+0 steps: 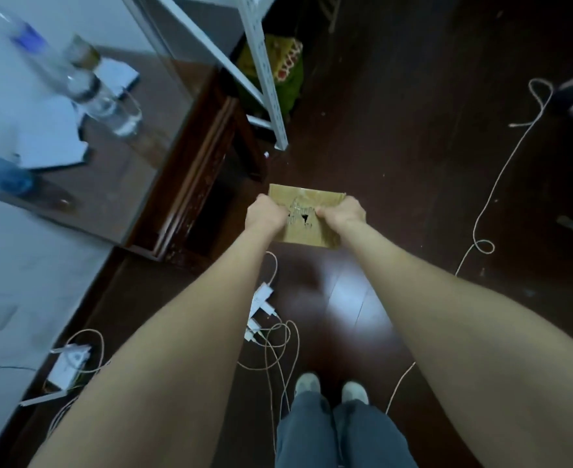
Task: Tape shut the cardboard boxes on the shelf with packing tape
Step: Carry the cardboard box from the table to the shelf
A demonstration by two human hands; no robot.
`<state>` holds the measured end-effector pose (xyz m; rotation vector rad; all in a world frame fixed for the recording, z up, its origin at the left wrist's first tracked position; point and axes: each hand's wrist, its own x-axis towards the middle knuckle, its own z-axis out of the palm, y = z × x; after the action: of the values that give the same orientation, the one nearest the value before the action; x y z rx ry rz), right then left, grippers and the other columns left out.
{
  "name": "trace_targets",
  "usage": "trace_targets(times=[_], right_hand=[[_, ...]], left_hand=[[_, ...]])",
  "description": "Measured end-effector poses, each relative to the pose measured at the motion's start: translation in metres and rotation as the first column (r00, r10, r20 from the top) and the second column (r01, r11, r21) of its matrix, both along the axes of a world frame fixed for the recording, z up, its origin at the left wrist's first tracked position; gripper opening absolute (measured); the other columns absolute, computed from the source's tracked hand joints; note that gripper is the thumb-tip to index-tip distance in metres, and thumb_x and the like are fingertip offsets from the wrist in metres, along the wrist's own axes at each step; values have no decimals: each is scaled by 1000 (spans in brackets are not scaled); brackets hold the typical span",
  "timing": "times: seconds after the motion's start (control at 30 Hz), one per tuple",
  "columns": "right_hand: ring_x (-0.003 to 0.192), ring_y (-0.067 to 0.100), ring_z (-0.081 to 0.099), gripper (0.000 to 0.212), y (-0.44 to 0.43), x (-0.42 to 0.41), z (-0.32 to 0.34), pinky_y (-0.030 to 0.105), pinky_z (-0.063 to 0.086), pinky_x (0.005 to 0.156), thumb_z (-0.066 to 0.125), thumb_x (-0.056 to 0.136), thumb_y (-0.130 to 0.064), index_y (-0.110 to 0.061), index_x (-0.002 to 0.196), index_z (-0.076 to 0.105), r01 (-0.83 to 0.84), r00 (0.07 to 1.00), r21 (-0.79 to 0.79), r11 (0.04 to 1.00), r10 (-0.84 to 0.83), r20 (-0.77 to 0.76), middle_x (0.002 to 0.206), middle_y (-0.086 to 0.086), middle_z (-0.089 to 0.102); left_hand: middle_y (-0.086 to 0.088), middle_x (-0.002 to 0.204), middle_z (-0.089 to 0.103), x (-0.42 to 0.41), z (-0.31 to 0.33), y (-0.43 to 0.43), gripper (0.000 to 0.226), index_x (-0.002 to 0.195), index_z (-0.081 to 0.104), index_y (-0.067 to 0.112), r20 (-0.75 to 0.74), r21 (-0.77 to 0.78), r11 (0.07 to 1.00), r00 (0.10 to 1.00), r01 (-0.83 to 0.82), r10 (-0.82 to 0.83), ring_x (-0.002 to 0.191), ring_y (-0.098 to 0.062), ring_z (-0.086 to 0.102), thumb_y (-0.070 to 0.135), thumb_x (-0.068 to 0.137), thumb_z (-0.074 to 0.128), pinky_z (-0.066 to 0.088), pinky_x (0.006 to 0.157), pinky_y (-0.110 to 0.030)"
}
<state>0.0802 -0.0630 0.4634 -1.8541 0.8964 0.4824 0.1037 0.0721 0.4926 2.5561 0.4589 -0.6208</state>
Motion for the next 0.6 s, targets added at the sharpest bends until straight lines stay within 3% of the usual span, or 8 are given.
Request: trace_targets(times=[0.3,0.5,0.6], right_hand=[[114,29,59,55,-13,15,189,41,51,96,74,84,-35,-9,129,54,-49,986,28,998,44,159,127,12,60],[114,28,57,54,-15,26,265,40,51,92,71,87,-33,-9,131,51,-76,962,32,997,65,265,127,11,58],[115,28,56,54,-15,34,288,39,50,89,70,88,-32,-9,132,49,-87,951,35,996,73,301,128,11,57]], left_hand=[[-15,128,54,7,183,-8,42,129,47,4,104,-89,994,992,-60,69,114,-30,55,26,94,52,48,87,-36],[-12,121,58,14,259,-8,33,122,52,5,202,-92,995,978,-36,55,104,-27,57,25,95,52,42,72,-32],[-12,119,59,23,282,-7,31,119,54,5,232,-90,995,971,-31,52,102,-27,58,24,94,52,42,72,-31]])
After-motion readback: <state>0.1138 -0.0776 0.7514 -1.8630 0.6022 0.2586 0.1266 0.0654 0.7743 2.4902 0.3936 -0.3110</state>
